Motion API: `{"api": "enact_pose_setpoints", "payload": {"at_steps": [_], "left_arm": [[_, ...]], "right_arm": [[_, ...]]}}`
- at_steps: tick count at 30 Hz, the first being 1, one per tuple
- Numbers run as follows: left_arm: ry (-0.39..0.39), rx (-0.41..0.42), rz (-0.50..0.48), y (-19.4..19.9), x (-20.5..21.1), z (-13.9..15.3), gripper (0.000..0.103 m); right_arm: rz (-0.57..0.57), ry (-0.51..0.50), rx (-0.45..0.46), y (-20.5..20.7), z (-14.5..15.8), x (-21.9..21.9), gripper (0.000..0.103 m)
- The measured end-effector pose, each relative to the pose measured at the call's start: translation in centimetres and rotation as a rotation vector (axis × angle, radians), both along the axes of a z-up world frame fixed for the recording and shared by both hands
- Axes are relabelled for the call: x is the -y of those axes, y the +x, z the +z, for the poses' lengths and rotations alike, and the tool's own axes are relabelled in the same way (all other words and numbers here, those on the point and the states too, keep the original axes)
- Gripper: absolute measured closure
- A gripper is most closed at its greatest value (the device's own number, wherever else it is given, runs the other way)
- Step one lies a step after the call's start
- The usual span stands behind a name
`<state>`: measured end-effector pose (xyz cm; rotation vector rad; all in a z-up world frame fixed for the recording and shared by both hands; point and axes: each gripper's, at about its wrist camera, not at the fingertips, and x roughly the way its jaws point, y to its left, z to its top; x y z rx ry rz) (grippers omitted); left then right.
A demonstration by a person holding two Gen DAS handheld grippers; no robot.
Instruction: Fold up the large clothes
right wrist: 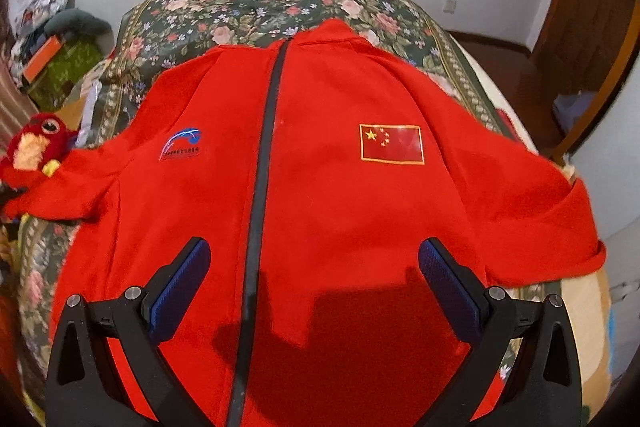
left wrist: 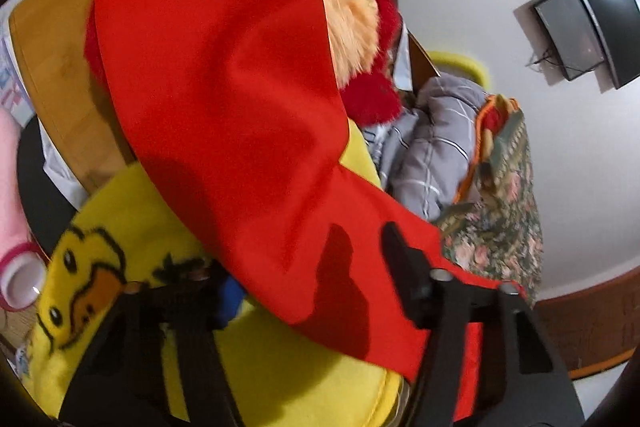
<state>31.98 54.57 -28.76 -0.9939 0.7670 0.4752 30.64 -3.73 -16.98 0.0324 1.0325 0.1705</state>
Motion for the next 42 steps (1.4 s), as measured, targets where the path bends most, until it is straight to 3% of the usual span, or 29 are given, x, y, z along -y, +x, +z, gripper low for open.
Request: {"api": "enact_pose_setpoints", "payload": {"at_steps": [2,3,4,7,12,18,24,28,33,37,42], "left_arm": [[0.05,-0.045,-0.002,0.6,0.2,0.4,0.068],[0.085,-0.076,-0.01,0.9,0.4,0.7,0.086],[0.115,-0.101,-0.019,1.1,0.7,1.1,0.096],[0.162,-0.094,-0.034,1.3,1.7,3.0,0.099],[0.274,-0.03,-0.107,2.2,4.8,9.2,0.1],[0.332,0.126,-0.243,5.2,11.7,17.1,0.1],[0.371,0.205,-0.385,9.4,20.6,21.4,0.1],[0.384,0.226,-0.483,12.0,26.9,22.3,0.1],[0.364,0.211,-0.624,15.0,34.6,21.4,0.1],[0.367,0.18,-0.735,16.4,40.9,19.6,0.1],[0.365,0.086,-0.902,16.6,48.4,15.4,0.1]], "right_arm": [[-0.019,0.025,0.001,-0.1,0.3,0.6,0.0],[-0.027,0.035,0.002,-0.2,0.5,1.0,0.0],[-0.032,0.042,0.002,-0.3,0.6,1.2,0.0],[-0.047,0.064,0.007,-0.5,1.3,2.3,0.0],[-0.05,0.063,0.035,-0.9,2.5,3.7,0.0],[-0.034,0.052,0.071,-1.0,3.6,5.7,0.0],[-0.006,0.045,0.098,-1.6,3.7,7.4,0.0],[0.005,0.056,0.103,-2.0,3.6,8.5,0.0],[-0.006,0.094,0.089,-2.2,3.1,10.4,0.0],[-0.019,0.118,0.074,-2.2,2.5,11.6,0.0],[-0.019,0.102,0.057,-2.3,1.6,12.3,0.0]]}}
